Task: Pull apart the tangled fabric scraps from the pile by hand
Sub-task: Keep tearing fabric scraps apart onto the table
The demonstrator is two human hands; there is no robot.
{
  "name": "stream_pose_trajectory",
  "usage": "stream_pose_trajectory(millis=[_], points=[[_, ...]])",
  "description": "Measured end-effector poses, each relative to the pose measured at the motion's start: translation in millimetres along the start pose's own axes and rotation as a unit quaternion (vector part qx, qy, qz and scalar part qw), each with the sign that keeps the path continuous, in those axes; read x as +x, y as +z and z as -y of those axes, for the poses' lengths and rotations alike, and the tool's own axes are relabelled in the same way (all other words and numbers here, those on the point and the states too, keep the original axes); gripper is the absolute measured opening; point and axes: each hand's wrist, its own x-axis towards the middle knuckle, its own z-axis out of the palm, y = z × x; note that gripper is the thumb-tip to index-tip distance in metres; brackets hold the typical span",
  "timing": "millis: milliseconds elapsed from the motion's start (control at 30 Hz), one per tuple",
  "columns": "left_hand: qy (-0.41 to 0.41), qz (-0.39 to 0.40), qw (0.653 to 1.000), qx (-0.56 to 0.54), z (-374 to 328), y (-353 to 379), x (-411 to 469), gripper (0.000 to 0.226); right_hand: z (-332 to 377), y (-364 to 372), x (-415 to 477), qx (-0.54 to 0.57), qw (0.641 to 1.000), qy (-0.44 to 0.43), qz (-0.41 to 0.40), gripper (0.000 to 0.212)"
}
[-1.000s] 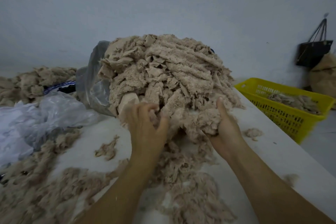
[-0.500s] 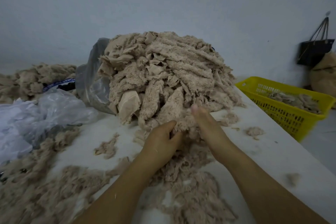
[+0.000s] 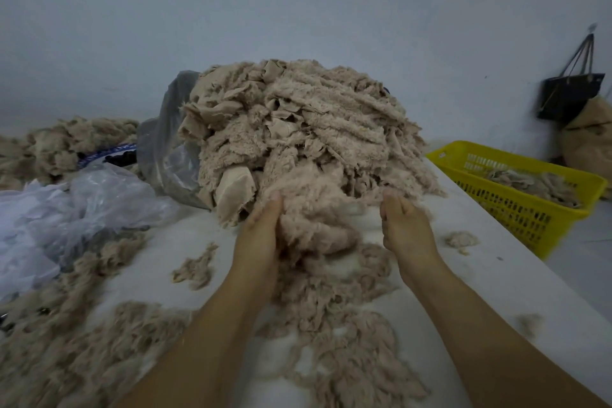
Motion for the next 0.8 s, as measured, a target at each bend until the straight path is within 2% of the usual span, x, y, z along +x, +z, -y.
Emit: stream_pose_trajectory(millis=[67,167,233,333,400,467,533,600,633,700,767,800], points=[[-0.027,-0.004,0.991,-0.129,-5.1,-4.0,4.4,0.027,0.8,2.7,1.0,0.011,1.000,0.006,-0.026,0.046],[-0.022,-0.012,0.955,-0.296,-14.3,-15.1,11.4,0.033,1.8,-7.9,6.6,0.099,0.986,0.061,-0.123,0.036],[-0.015,-0.030,0.940,-0.340,-19.6,-22.1,14.8,0.033,0.1,-17.2,11.3,0.084,0.981,0.069,-0.161,0.032],[-0.024,0.008,0.941,-0.336,-18.1,-17.8,10.7,0.020,-2.8,-13.2,9.8,-0.009,0.995,0.018,-0.101,0.025],[-0.040,0.051,0.949,-0.310,-15.1,-9.7,5.8,0.014,1.1,1.2,-0.8,-0.059,0.997,-0.055,-0.003,0.015],[-0.046,0.108,0.954,-0.277,-13.0,-4.1,1.6,0.018,5.9,15.2,-16.7,-0.116,0.977,-0.153,0.095,0.038],[-0.032,0.161,0.958,-0.236,-10.1,-2.6,-0.4,0.031,5.0,28.5,-27.4,-0.174,0.945,-0.232,0.153,0.055],[-0.008,0.198,0.963,-0.182,-7.3,-1.3,-3.2,0.037,3.7,35.0,-30.4,-0.207,0.931,-0.252,0.166,0.054],[0.012,0.214,0.969,-0.120,-4.9,-0.2,-4.7,0.035,3.5,34.8,-29.3,-0.204,0.935,-0.246,0.155,0.044],[0.059,0.216,0.972,0.065,0.4,4.2,-8.7,0.023,3.7,28.0,-23.9,-0.176,0.948,-0.237,0.116,0.008],[0.067,0.192,0.965,0.168,3.4,7.3,-12.0,0.013,6.0,21.2,-22.5,-0.145,0.959,-0.228,0.090,0.031],[0.070,0.184,0.960,0.201,5.2,7.4,-12.3,0.012,6.4,19.5,-21.8,-0.131,0.962,-0.218,0.097,0.035]])
